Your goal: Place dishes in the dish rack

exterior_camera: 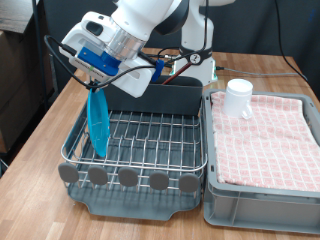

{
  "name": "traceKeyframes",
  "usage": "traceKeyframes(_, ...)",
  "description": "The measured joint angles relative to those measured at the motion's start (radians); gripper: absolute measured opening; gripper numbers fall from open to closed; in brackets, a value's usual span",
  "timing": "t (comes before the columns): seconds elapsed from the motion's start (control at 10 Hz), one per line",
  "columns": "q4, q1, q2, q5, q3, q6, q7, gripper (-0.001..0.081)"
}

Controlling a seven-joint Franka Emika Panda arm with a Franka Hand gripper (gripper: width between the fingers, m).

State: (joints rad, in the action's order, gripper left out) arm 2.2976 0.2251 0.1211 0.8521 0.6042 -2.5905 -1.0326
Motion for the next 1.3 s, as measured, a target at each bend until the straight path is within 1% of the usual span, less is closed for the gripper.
traceKeyframes(0.1,0.000,-0.002,0.005,-0.024,0.000,-0.005,0.000,0.0083)
traceKeyframes(0.2,0.000,-0.003,0.007,-0.047,0.000,-0.005,0.000,0.0083)
traceKeyframes(0.4,0.000,-0.003,0.007,-0.079,0.000,-0.004,0.008,0.0406)
traceKeyframes(0.5,0.000,-0.004,0.007,-0.137,-0.003,-0.004,0.051,0.0406)
traceKeyframes(0.6,-0.001,-0.006,0.007,-0.208,-0.008,0.001,0.116,0.0604)
traceKeyframes(0.7,-0.006,-0.007,0.006,-0.293,-0.015,0.022,0.197,0.0604)
traceKeyframes(0.8,-0.015,-0.008,0.006,-0.351,-0.020,0.046,0.258,0.0744)
traceKeyframes(0.9,-0.021,-0.008,0.002,-0.388,-0.023,0.062,0.297,0.0744)
traceKeyframes(1.0,-0.027,-0.008,-0.006,-0.423,-0.026,0.077,0.334,0.0789)
traceKeyframes(1.2,-0.038,-0.008,-0.029,-0.491,-0.029,0.105,0.408,0.0799)
traceKeyframes(1.3,-0.043,-0.008,-0.046,-0.502,-0.028,0.120,0.428,0.0803)
